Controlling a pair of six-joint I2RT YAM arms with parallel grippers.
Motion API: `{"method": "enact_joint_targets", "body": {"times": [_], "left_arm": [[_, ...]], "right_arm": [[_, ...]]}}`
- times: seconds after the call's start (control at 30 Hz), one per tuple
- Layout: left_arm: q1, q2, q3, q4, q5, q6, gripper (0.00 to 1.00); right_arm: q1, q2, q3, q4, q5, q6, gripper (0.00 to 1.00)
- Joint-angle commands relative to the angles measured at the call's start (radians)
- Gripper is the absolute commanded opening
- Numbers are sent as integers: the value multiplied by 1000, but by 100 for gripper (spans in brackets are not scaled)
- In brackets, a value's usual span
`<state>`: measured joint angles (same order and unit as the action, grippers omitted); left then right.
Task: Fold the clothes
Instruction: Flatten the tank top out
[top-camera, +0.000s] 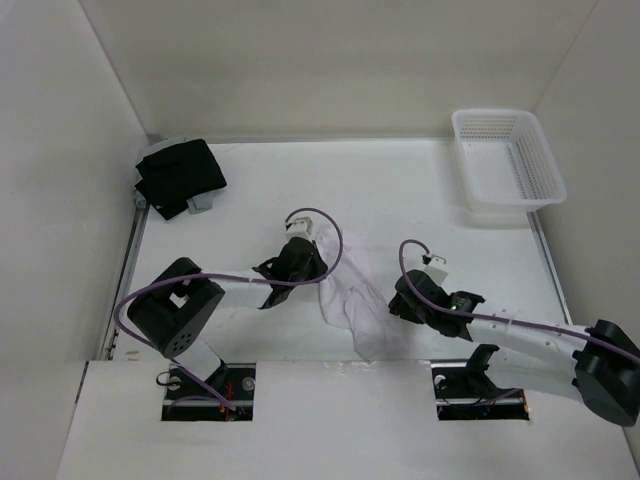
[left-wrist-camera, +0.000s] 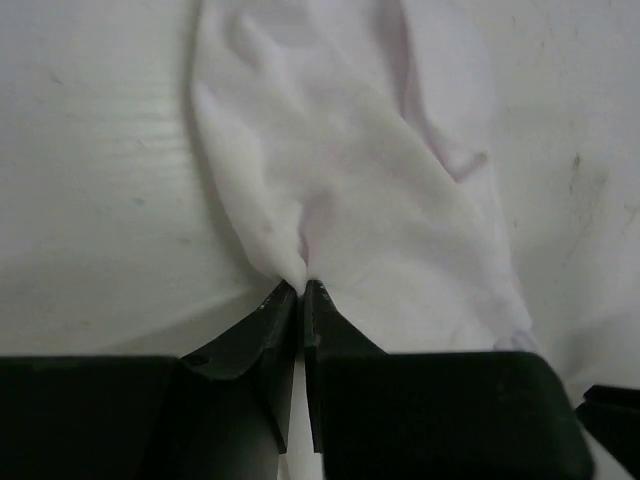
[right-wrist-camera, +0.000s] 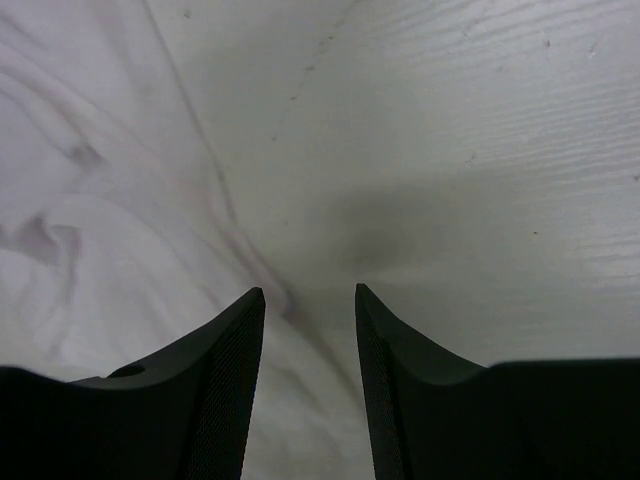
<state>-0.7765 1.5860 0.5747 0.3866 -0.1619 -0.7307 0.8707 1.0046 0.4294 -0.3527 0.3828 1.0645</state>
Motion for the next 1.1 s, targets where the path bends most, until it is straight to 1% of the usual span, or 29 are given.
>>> {"method": "enact_joint_targets", "body": {"times": [0.0, 0.03, 0.07, 0.1, 0.13, 0.2, 0.23, 0.33, 0.37, 0.4, 0.43, 0.47, 0.5, 0.57, 0.67, 0.7, 0.8, 0.93, 1.03, 1.07], "left_arm": [[87, -47, 57, 41, -50, -32, 4], [125, -60, 83, 29, -51, -30, 4], [136, -60, 100, 25, -50, -24, 4], [145, -60, 115, 17, -48, -19, 4], [156, -55, 137, 8, -51, -16, 5], [194, -35, 181, 6, -60, -10, 6], [207, -31, 192, 6, -62, -12, 7], [260, -34, 237, 6, -64, -21, 12], [274, -49, 250, 6, -64, -22, 19], [277, -67, 255, 5, -64, -13, 26], [279, -79, 255, 0, -64, -10, 30], [271, -107, 240, -15, -71, 0, 35], [257, -142, 200, -37, -92, 11, 37], [239, -178, 145, -55, -108, 14, 36], [184, -285, -11, -90, -123, 14, 33], [155, -335, -72, -112, -126, 10, 31], [70, -464, -174, -227, -160, -22, 30], [-49, -586, -216, -374, -231, -71, 30], [-156, -659, -219, -487, -283, -102, 34], [-174, -667, -220, -500, -284, -111, 36]], "right_arm": [[7, 103, 37, 36, -2, 5, 46], [12, 171, 60, 90, -36, -32, 46], [12, 205, 75, 124, -62, -49, 44], [14, 232, 86, 161, -88, -64, 41], [15, 265, 101, 214, -123, -89, 35], [14, 325, 143, 286, -153, -130, 11], [6, 341, 160, 297, -145, -145, 5], [-35, 361, 216, 324, -69, -196, 1], [-46, 356, 253, 322, -18, -218, 2], [-46, 338, 271, 319, 17, -234, 9], [-42, 332, 275, 319, 24, -241, 12], [-16, 307, 270, 317, 27, -257, 24], [33, 274, 246, 311, 13, -276, 30], [95, 243, 220, 285, -34, -276, 33], [197, 207, 192, 239, -87, -247, 36], [245, 200, 184, 210, -88, -226, 38], [293, 221, 189, 156, -90, -195, 42], [308, 273, 203, 113, -39, -172, 44], [319, 324, 226, 74, 5, -158, 47], [319, 333, 229, 72, 7, -158, 47]]}}
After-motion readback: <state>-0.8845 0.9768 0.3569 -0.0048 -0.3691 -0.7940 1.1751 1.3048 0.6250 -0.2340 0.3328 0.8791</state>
